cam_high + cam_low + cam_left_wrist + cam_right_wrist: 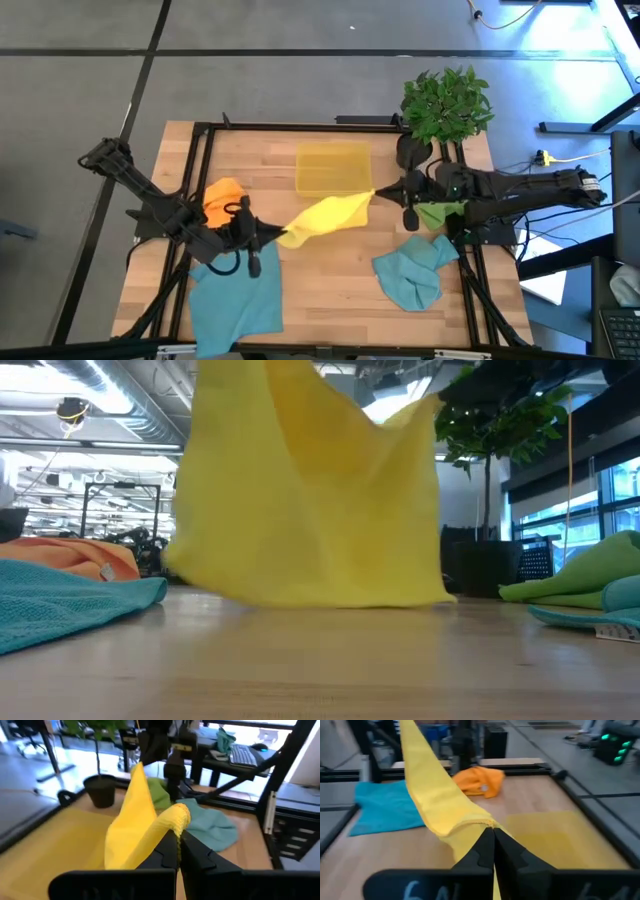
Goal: Fold microfiber towels
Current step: Fold the yellow microfiber towel
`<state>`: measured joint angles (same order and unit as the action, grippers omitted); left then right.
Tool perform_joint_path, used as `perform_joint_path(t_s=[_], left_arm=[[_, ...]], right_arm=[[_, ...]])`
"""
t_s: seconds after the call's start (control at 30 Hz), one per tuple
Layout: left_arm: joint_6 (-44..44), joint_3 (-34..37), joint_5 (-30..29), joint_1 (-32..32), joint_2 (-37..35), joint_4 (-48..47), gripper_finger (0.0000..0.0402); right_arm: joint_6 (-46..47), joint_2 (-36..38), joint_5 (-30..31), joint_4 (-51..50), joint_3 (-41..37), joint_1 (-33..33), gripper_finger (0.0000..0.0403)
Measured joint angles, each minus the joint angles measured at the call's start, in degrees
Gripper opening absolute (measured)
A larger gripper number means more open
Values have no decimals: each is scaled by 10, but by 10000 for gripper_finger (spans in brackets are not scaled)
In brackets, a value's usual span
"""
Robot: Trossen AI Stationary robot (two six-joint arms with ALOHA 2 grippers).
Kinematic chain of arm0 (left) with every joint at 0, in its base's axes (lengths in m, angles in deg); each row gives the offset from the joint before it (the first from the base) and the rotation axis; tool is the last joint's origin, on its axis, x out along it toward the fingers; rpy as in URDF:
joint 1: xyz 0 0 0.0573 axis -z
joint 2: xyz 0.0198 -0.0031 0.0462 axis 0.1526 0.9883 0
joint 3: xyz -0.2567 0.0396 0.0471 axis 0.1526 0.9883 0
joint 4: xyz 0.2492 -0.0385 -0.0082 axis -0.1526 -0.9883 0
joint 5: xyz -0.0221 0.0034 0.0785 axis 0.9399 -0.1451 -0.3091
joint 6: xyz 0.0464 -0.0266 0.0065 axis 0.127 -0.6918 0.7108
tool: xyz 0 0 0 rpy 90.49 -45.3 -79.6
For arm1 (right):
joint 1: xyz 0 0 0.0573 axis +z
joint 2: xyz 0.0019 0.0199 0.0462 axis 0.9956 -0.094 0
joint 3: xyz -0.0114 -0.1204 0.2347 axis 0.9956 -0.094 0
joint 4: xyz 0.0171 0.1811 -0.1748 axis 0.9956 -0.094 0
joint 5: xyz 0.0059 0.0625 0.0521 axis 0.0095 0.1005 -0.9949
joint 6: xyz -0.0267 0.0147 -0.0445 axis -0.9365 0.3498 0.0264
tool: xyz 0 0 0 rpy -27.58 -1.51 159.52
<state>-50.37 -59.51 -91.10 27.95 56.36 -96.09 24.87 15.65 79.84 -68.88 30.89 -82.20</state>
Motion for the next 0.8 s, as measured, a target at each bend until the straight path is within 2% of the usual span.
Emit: perform_joint_path(t_s=[0.13, 0.2, 0.27, 0.43, 0.57, 0.63, 0.7, 0.77, 0.8], left_arm=[[-63, 0, 33, 9, 1, 4, 0], [-97, 0, 61, 15, 2, 6, 0], [-112, 0, 64, 24, 13, 17, 0], [-98, 0, 68, 47, 37, 79, 0], [-33, 0, 61, 67, 50, 164, 0], [14, 0, 22, 76, 50, 181, 0], [52, 0, -62, 81, 47, 169, 0], [59, 0, -130, 77, 40, 120, 0], [41, 0, -146, 69, 36, 87, 0]], right_arm=[[17, 0, 4, 0, 0, 53, 2], [16, 0, 36, 3, 0, 88, 2], [15, 0, 72, 8, 0, 123, 2], [31, 0, 89, 15, 5, 178, 2], [29, 0, 93, 18, 24, 211, 2], [25, 0, 114, 7, 38, 217, 2], [23, 0, 146, -12, 54, 215, 2], [29, 0, 184, -49, 65, 199, 2], [33, 0, 200, -66, 68, 188, 2]])
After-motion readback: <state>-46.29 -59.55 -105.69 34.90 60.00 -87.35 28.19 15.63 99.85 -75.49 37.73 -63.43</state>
